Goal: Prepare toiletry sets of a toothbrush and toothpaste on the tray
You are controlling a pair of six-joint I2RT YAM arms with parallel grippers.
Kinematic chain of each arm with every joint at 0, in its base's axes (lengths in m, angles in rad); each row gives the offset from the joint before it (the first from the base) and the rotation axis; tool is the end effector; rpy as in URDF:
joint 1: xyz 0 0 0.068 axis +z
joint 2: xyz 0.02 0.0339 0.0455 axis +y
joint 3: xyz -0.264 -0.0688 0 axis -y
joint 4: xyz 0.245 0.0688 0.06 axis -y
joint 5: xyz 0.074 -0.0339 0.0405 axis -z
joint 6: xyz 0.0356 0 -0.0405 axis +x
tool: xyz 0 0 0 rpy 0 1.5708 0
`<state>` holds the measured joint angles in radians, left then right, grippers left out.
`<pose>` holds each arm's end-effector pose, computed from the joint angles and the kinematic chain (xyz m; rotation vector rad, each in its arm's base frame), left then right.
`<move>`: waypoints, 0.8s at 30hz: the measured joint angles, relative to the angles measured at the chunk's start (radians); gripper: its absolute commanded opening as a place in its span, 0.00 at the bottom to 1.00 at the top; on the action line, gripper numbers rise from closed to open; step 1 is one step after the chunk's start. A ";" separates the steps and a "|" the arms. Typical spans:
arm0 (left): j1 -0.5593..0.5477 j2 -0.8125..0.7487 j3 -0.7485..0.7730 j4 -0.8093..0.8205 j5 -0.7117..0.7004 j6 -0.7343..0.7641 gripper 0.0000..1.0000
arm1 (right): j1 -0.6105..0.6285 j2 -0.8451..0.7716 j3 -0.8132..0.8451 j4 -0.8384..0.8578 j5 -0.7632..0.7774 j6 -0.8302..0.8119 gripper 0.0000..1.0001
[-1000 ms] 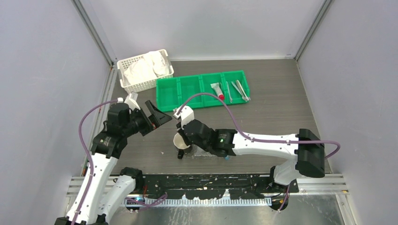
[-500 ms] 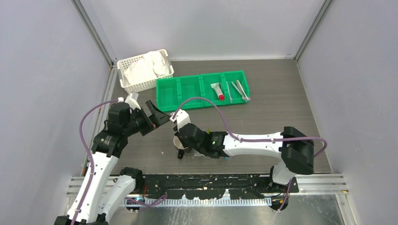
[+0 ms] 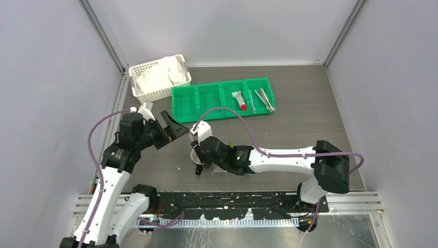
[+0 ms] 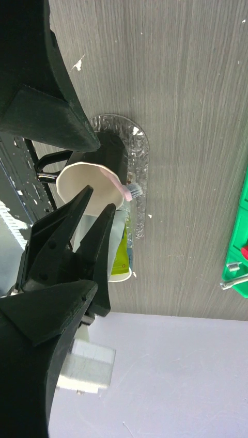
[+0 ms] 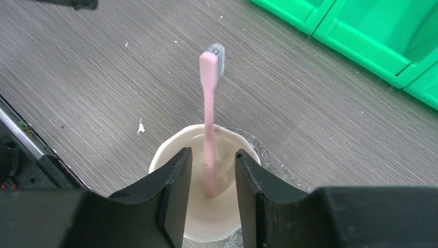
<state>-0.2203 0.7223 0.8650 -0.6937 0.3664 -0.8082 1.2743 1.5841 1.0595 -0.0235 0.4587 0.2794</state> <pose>0.1409 -0.0446 0.3261 -0.4257 2.2053 -0.9749 0.1191 0.3359 0.2515 -0.7506 1.9513 0.4703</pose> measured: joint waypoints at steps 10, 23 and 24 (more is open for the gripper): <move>0.000 0.000 -0.007 0.000 -0.008 0.002 0.94 | -0.033 -0.161 0.150 -0.171 0.006 0.013 0.43; 0.000 -0.003 -0.011 -0.002 -0.016 0.005 0.94 | -0.879 -0.012 0.288 -0.437 -0.320 0.207 0.36; 0.000 -0.003 -0.011 -0.003 -0.017 0.005 0.94 | -0.900 0.042 0.289 -0.459 -0.351 0.209 0.37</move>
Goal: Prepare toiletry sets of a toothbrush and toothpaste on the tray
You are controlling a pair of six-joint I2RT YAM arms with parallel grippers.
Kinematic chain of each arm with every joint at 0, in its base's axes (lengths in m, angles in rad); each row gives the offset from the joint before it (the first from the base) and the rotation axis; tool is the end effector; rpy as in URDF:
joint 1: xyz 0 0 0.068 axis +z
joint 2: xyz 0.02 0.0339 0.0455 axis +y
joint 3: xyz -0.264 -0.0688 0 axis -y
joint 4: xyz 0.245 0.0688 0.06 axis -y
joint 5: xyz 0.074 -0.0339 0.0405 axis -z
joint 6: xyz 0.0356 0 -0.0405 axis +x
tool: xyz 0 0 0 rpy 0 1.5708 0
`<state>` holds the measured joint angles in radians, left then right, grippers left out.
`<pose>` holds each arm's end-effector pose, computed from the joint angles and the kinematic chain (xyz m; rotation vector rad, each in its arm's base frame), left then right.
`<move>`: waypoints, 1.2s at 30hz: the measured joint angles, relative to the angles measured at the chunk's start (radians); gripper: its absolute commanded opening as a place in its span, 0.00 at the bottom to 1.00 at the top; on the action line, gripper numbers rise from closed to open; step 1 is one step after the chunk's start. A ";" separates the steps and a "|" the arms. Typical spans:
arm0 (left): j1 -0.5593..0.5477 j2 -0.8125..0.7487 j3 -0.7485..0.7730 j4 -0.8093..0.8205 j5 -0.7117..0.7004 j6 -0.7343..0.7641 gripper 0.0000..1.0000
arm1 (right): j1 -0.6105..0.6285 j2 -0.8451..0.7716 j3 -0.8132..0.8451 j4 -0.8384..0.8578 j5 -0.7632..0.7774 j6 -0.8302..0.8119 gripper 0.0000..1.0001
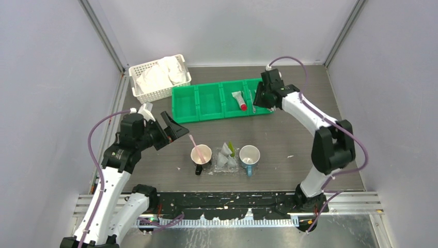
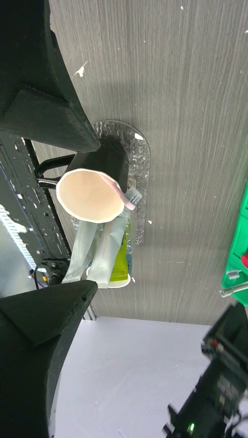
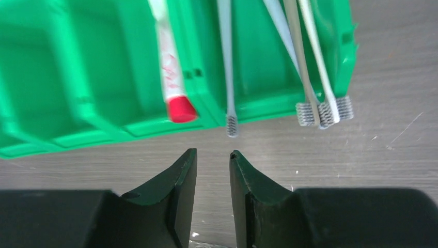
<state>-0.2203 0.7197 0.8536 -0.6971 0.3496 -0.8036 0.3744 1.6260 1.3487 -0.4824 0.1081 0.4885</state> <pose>0.1409 -0.0440 0.3223 -0.4362 2.2129 -0.9518 0.3420 0.1303 0.2924 0.1881 2.3376 0.3057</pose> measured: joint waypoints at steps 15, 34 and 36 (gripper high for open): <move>0.000 0.019 0.000 -0.019 -0.016 0.025 0.95 | -0.039 0.278 0.197 -0.131 -0.079 -0.094 0.39; 0.000 0.067 0.000 -0.018 -0.028 0.053 0.95 | -0.114 0.463 0.397 -0.143 -0.055 -0.125 0.37; 0.000 0.074 0.001 -0.018 -0.029 0.055 0.95 | -0.114 0.480 0.421 -0.152 -0.051 -0.132 0.36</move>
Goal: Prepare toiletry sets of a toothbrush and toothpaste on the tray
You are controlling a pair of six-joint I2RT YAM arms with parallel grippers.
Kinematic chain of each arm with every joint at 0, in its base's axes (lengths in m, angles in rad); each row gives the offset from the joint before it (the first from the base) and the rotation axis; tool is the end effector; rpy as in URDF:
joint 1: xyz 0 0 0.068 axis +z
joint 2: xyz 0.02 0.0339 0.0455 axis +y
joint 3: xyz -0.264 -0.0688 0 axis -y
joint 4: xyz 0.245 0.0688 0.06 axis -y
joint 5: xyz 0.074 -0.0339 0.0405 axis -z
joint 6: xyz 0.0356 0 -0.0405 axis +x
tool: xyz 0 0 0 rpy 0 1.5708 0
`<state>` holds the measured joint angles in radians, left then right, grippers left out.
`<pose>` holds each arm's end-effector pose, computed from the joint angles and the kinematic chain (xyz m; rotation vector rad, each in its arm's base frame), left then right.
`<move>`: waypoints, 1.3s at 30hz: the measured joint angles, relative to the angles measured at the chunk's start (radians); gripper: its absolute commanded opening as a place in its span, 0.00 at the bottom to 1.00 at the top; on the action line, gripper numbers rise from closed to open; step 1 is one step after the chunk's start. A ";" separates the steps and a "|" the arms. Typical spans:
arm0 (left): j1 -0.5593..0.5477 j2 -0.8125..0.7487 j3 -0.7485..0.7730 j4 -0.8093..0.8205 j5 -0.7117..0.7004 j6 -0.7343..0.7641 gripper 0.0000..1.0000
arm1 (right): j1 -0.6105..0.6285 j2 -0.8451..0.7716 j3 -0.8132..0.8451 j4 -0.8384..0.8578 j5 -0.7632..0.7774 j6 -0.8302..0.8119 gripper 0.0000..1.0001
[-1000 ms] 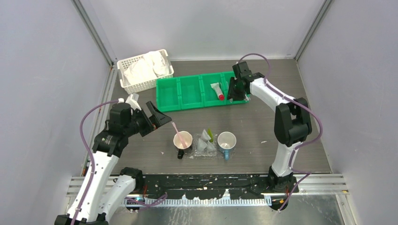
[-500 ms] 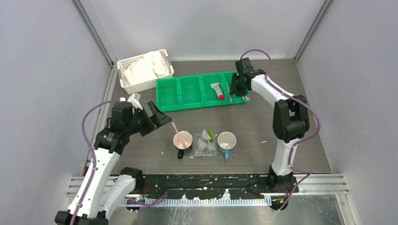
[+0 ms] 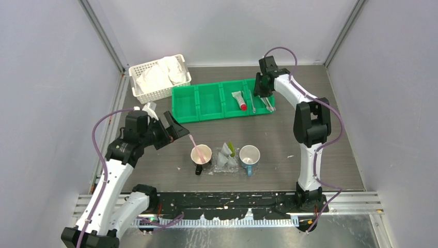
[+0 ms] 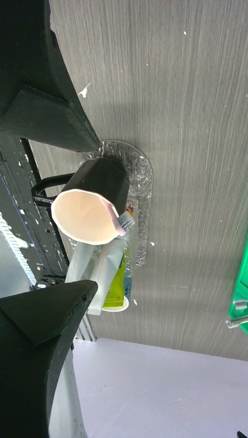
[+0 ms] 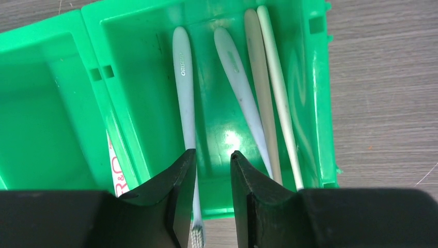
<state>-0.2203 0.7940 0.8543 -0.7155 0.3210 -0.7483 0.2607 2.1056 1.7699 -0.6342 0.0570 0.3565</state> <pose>0.1550 -0.0462 0.3108 -0.4282 2.2959 -0.8676 0.4523 0.1186 0.2262 0.1444 2.5431 0.1705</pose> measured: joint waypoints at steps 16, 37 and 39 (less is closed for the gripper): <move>0.005 0.005 0.000 0.000 -0.007 0.024 0.95 | -0.012 0.129 0.159 -0.092 0.064 -0.049 0.34; 0.019 0.012 0.000 0.001 -0.006 0.030 0.95 | -0.039 0.199 0.231 -0.143 0.069 -0.067 0.22; 0.020 0.012 0.000 0.002 -0.006 0.031 0.95 | -0.038 0.201 0.231 -0.148 0.066 -0.066 0.22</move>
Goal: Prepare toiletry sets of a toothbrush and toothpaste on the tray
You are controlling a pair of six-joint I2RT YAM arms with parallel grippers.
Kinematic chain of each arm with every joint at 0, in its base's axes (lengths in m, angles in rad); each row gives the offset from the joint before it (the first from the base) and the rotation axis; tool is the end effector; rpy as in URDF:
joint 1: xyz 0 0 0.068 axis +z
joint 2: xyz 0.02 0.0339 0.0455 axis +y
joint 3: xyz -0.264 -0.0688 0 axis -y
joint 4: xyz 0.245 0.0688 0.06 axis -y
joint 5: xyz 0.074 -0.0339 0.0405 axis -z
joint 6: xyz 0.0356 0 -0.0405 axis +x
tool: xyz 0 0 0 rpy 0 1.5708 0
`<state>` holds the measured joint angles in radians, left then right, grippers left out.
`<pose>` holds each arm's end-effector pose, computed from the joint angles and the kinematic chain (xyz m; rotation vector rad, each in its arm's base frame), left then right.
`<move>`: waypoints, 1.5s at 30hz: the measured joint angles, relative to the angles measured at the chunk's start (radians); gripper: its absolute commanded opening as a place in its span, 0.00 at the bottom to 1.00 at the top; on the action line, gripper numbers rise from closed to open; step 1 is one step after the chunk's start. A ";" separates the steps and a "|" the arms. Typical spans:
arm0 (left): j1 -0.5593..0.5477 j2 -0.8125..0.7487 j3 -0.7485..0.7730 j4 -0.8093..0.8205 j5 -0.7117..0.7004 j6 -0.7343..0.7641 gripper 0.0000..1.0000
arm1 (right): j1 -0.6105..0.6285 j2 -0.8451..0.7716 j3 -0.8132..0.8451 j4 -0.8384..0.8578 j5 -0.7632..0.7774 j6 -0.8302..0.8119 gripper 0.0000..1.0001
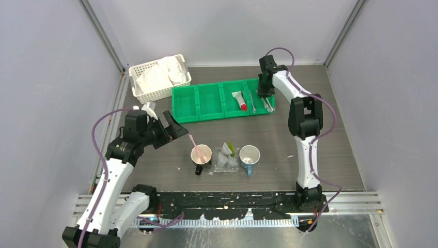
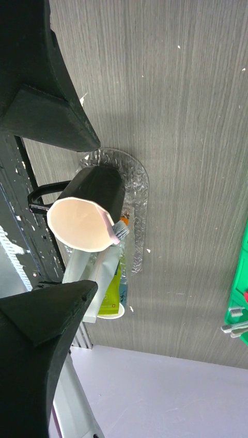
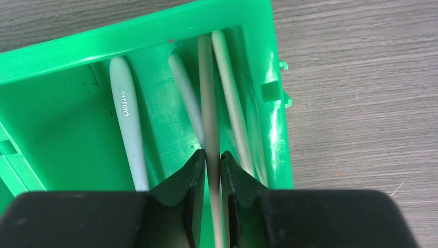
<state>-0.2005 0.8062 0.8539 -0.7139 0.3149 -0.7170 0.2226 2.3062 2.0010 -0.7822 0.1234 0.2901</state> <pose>0.1584 -0.0434 0.3090 -0.4212 2.2982 -0.8329 0.4883 0.1060 0.1961 0.1294 2.6408 0.0073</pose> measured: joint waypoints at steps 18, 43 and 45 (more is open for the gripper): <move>0.006 0.009 0.000 0.006 0.003 0.000 0.95 | 0.000 -0.066 -0.049 0.006 -0.011 0.011 0.14; 0.006 0.013 0.000 0.027 0.049 -0.013 0.94 | 0.321 -0.815 -0.260 -0.386 -0.096 0.042 0.05; 0.006 0.012 0.002 0.026 0.057 -0.013 0.94 | 0.396 -0.879 -0.274 -0.444 -0.082 0.054 0.05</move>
<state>-0.1940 0.8181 0.8562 -0.6884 0.3717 -0.7303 0.6189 1.4277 1.7271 -1.2266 0.0414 0.3439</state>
